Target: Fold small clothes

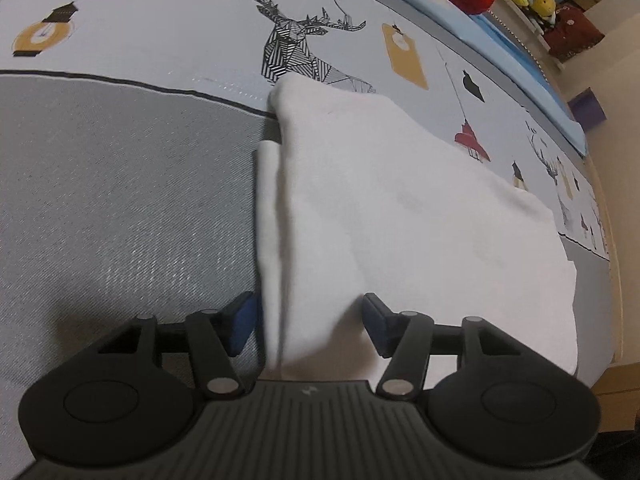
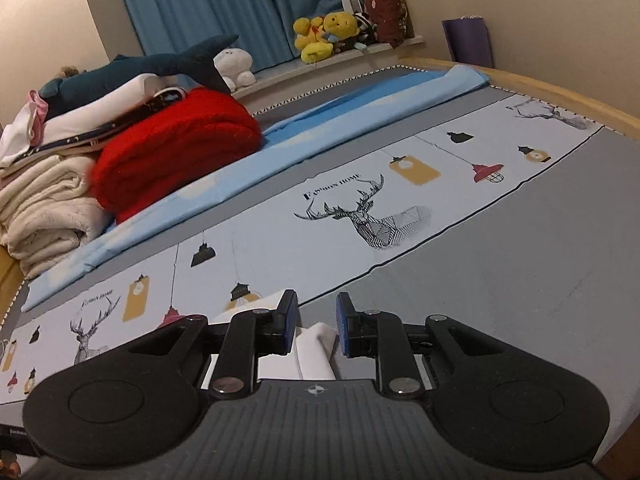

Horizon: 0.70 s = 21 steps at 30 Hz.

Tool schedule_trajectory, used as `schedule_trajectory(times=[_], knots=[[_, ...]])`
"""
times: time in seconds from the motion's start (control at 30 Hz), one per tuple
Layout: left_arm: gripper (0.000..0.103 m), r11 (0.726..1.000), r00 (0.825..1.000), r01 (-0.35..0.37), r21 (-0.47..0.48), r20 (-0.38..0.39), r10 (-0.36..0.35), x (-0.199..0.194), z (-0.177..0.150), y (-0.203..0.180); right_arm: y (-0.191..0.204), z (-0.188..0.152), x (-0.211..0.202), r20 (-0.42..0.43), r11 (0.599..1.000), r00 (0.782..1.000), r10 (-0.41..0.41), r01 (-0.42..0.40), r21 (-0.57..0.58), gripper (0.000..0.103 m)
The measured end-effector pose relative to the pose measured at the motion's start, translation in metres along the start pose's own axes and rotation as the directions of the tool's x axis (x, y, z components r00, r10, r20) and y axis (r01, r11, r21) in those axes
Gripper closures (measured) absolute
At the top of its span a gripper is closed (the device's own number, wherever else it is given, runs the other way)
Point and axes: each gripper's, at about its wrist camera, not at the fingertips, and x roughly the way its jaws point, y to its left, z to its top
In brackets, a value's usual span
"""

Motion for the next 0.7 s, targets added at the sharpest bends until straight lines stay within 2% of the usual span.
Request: schedule_trajectory(times=[0.07,0.1,0.13,0.23,0.33,0.43,0.57,0.7], knots=[[0.062,1.0,1.0,-0.008,0.02,0.002,0.008,0.001,-0.001,-0.003,0.002,-0.001,0.002,-0.003,1.0,1.0,-0.006,0.006,-0.007,0.081],[0.075,1.0,1.0,-0.003,0.024,-0.001,0.003,0.002,-0.001,-0.003,0.003,-0.001,0.004,-0.005,1.0,1.0,-0.01,0.009,-0.011,0.081],[0.082,1.0,1.0,0.004,0.024,-0.004,-0.003,0.003,-0.001,-0.004,0.004,-0.001,0.005,-0.007,1.0,1.0,-0.011,0.01,-0.014,0.081],[0.09,0.999,1.0,0.007,0.049,0.008,-0.008,-0.002,-0.002,-0.005,0.007,-0.001,0.008,-0.011,1.0,1.0,-0.011,0.011,-0.015,0.081],[0.094,0.999,0.999,0.023,0.036,0.035,-0.025,-0.013,-0.002,-0.001,0.012,-0.001,0.012,-0.013,1.0,1.0,-0.011,0.011,-0.017,0.081],[0.094,1.0,0.999,0.006,0.01,0.04,-0.007,-0.023,-0.002,0.006,0.019,-0.002,0.015,-0.014,1.0,1.0,-0.009,0.009,-0.021,0.081],[0.09,1.0,1.0,0.018,0.005,-0.006,-0.018,-0.023,-0.007,0.012,0.028,-0.004,0.018,-0.022,0.999,1.0,-0.007,0.006,-0.035,0.081],[0.066,1.0,0.999,0.017,-0.021,-0.043,-0.018,-0.016,-0.009,0.019,0.034,-0.007,0.019,-0.03,0.998,1.0,-0.004,0.002,-0.055,0.081]])
